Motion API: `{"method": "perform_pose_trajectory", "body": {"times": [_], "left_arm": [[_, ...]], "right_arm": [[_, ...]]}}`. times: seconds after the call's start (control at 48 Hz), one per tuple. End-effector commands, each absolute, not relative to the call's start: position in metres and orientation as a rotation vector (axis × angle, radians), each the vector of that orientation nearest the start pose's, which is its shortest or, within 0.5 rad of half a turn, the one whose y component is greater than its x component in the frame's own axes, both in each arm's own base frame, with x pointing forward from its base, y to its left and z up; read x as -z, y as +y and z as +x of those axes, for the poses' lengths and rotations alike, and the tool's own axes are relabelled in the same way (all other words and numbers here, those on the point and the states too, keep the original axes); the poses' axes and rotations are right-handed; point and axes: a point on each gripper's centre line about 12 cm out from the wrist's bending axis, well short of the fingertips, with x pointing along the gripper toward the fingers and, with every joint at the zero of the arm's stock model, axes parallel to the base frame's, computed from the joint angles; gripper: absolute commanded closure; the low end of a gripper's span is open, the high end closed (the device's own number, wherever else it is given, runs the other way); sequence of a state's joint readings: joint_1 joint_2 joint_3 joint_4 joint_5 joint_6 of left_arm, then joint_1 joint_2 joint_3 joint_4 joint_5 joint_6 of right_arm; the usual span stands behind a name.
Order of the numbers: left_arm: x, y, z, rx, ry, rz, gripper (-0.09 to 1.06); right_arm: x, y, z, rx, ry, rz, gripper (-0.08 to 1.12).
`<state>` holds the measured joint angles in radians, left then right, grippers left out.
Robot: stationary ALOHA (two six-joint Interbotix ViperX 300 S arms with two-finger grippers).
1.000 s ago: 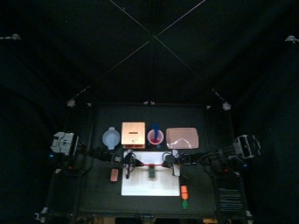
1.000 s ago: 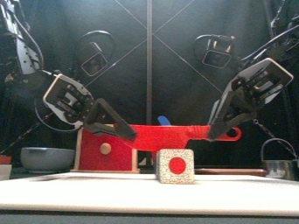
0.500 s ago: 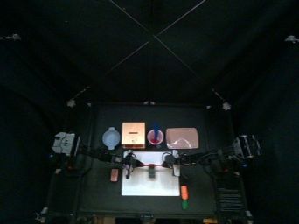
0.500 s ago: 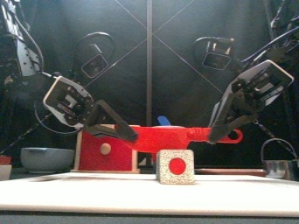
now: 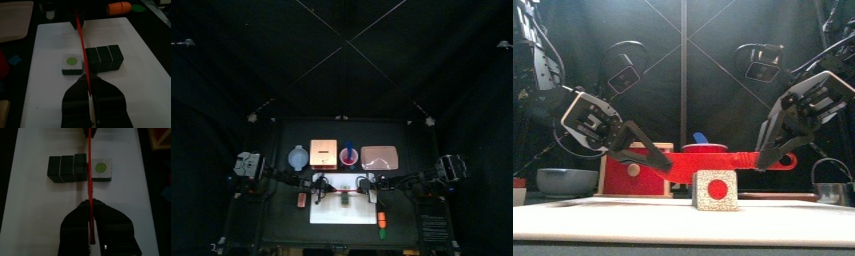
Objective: Cut the sushi into 4 pieces with the knife
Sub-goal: Cut the sushi into 4 pieces
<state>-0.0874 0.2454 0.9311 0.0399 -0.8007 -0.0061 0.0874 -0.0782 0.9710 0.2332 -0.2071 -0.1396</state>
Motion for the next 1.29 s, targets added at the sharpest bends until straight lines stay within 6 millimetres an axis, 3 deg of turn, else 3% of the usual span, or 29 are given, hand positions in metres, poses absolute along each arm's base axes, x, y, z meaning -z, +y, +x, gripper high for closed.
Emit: {"method": "perform_pose_trajectory", "body": {"times": [0.021,0.229,0.625,0.771,0.917,1.104,1.292], "left_arm": [[-0.082,-0.035,0.364,0.108,0.361,0.026,0.76],[-0.061,-0.027,0.362,0.053,0.425,0.007,0.76],[-0.067,0.007,0.364,-0.029,0.410,-0.005,0.76],[-0.070,0.009,0.364,-0.027,0.405,0.000,0.76],[-0.088,0.005,0.365,-0.011,0.354,0.008,0.76],[-0.129,-0.018,0.364,0.074,0.274,0.040,0.76],[-0.143,-0.042,0.358,0.147,0.260,0.057,0.76]], "right_arm": [[-0.121,0.018,0.324,0.011,0.675,0.045,0.93],[-0.101,0.013,0.325,0.029,0.736,0.047,0.93],[-0.118,-0.021,0.323,0.099,0.716,0.051,0.93],[-0.124,-0.024,0.323,0.101,0.714,0.050,0.93],[-0.138,-0.021,0.322,0.092,0.685,0.049,0.93],[-0.170,-0.004,0.318,0.037,0.597,0.033,0.93],[-0.186,0.018,0.313,-0.029,0.547,0.022,0.93]]}}
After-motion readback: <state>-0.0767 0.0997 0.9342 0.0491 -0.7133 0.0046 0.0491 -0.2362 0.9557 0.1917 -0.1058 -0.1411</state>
